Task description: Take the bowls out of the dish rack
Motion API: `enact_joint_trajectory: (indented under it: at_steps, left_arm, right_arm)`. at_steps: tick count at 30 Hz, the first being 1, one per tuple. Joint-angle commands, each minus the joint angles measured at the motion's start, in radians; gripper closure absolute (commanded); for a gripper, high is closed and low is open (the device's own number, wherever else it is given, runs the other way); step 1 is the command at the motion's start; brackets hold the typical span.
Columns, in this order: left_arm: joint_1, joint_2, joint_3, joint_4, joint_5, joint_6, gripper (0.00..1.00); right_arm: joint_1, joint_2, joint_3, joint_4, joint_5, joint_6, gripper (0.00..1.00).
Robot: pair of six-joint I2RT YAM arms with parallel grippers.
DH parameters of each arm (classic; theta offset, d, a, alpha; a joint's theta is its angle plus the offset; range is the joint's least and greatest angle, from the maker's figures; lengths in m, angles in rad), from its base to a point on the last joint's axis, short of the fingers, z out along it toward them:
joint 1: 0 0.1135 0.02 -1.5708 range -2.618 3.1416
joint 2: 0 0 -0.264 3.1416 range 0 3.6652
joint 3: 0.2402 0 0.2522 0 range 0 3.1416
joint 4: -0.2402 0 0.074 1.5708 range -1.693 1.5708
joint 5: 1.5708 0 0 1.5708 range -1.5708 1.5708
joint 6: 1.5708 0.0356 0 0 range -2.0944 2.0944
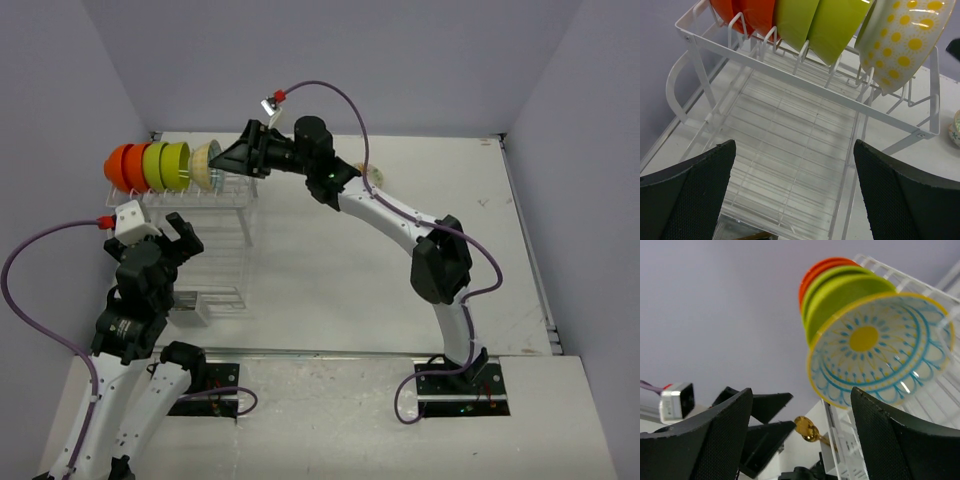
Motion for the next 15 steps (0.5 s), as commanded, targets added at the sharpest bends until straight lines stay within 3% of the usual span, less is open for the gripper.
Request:
enact_joint_trajectory:
  at_steps: [1,15]
  left_arm:
    - [0.010,-0.007,-0.001,0.049,0.005,0.015,0.00]
    - [0.008,-0.022,-0.002,0.051,0.012,0.017,0.00]
  right_arm:
    - [0.027,0.056,0.166,-0.044,0.026,-0.027,0.23]
    - [0.064,0.152,0.299,-0.120,0.133,-0.030,0.37]
